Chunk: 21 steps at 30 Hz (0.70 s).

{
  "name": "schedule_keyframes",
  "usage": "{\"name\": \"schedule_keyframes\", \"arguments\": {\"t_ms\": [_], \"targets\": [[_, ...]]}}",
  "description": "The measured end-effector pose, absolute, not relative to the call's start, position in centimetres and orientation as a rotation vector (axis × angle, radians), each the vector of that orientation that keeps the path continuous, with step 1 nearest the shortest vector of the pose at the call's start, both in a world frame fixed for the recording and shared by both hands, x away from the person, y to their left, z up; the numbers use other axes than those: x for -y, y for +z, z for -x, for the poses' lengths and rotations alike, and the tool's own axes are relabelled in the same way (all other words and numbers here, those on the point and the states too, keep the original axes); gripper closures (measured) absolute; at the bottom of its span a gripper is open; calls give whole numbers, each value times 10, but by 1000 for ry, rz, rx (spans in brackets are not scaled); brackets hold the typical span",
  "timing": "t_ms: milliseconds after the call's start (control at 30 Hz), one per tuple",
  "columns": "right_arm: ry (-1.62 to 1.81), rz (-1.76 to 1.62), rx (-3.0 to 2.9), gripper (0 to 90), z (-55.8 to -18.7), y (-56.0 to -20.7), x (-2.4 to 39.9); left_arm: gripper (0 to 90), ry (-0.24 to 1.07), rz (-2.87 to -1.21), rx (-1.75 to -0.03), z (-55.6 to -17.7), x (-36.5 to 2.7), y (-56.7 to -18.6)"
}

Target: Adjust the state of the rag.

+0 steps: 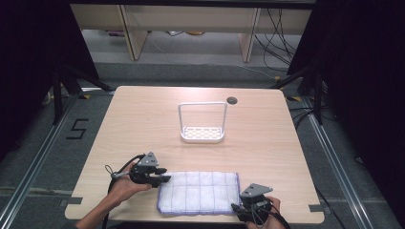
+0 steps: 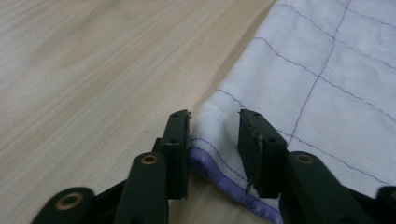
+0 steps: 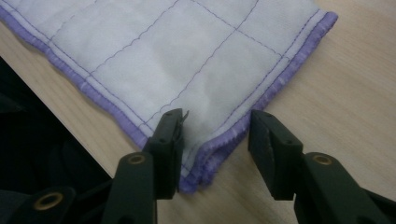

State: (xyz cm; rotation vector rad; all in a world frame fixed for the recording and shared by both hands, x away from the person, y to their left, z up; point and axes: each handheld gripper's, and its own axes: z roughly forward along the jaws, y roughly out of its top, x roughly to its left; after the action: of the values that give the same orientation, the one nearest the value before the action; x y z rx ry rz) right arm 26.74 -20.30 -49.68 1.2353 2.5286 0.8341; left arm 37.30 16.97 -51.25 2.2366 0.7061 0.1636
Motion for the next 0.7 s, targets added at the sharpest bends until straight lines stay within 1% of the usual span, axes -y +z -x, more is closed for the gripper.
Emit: {"name": "schedule_keyframes", "arguments": {"t_ms": [67, 200, 300, 333, 367, 467, 633, 700], "targets": [[842, -1219, -2529, 574, -268, -498, 204, 712, 152, -2213, -716, -372, -168, -514], [892, -1203, -2545, 757, -266, -498, 204, 787, 154, -2235, -694, -369, -166, -513], [910, -1198, -2570, 829, -265, -498, 203, 819, 137, -2229, -699, -367, -166, -512], [910, -1198, -2570, 829, -265, -498, 203, 822, 137, -2229, -699, -367, -166, -512], [917, -1145, -2576, 849, -267, -498, 204, 824, 123, -2228, -694, -366, -168, -512], [944, -1103, -2567, 855, -270, -500, 205, 827, 120, -2222, -697, -365, -171, -512], [978, -1136, -2556, 859, -278, -491, 209, 829, 104, -2204, -699, -357, -177, -509], [982, -1117, -2549, 860, -290, -482, 210, 828, 96, -2188, -692, -348, -179, -506]]}}
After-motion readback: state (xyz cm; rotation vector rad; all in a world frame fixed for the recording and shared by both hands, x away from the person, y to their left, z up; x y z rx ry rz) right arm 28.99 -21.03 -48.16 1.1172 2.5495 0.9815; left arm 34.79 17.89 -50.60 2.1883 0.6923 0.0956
